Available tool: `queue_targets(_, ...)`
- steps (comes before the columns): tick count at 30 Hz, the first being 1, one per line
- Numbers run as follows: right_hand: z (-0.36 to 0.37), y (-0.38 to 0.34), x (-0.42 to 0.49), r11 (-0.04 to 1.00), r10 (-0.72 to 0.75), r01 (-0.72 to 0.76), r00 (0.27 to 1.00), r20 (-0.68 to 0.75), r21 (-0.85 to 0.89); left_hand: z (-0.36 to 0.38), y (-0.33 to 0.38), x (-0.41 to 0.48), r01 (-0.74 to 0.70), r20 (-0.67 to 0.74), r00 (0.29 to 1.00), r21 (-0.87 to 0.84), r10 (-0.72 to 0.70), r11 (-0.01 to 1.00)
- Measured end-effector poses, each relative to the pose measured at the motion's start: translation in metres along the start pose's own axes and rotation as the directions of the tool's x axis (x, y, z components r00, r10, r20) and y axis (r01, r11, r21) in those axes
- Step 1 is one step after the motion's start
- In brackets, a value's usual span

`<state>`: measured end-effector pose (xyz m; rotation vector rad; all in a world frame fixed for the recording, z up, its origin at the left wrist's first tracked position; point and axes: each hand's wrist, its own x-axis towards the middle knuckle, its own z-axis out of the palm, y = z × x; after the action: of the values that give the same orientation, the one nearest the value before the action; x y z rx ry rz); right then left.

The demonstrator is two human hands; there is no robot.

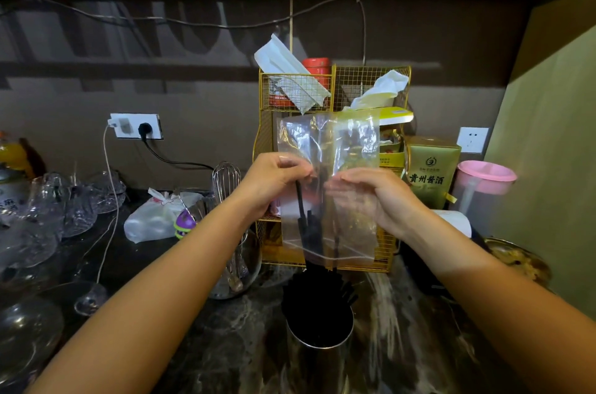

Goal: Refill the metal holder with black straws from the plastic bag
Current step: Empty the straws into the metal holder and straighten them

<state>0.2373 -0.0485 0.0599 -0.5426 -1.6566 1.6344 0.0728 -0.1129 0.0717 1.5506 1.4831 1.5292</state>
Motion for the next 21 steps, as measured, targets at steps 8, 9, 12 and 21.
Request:
queue_targets(8, 0.000, -0.005, 0.006, 1.000, -0.013, 0.013, 1.000, 0.017, 0.006, -0.008, -0.003, -0.002, 0.089, 0.025, 0.996, 0.004, -0.089, 0.996)
queue_targets(9, -0.001, -0.009, 0.008, 1.000, -0.023, 0.023, 1.000, 0.017, 0.003, -0.011, 0.001, -0.001, 0.076, 0.008, 0.997, -0.009, -0.076, 0.997)
queue_targets(12, 0.000, -0.023, 0.014, 0.999, -0.052, 0.052, 0.998, 0.022, -0.010, -0.022, 0.015, 0.005, 0.019, 0.012, 1.000, -0.034, -0.019, 0.999)
queue_targets(21, 0.023, -0.073, 0.039, 0.981, -0.177, 0.180, 0.983, 0.039, -0.069, -0.057, 0.056, 0.016, -0.098, -0.120, 0.988, -0.004, 0.097, 0.995)
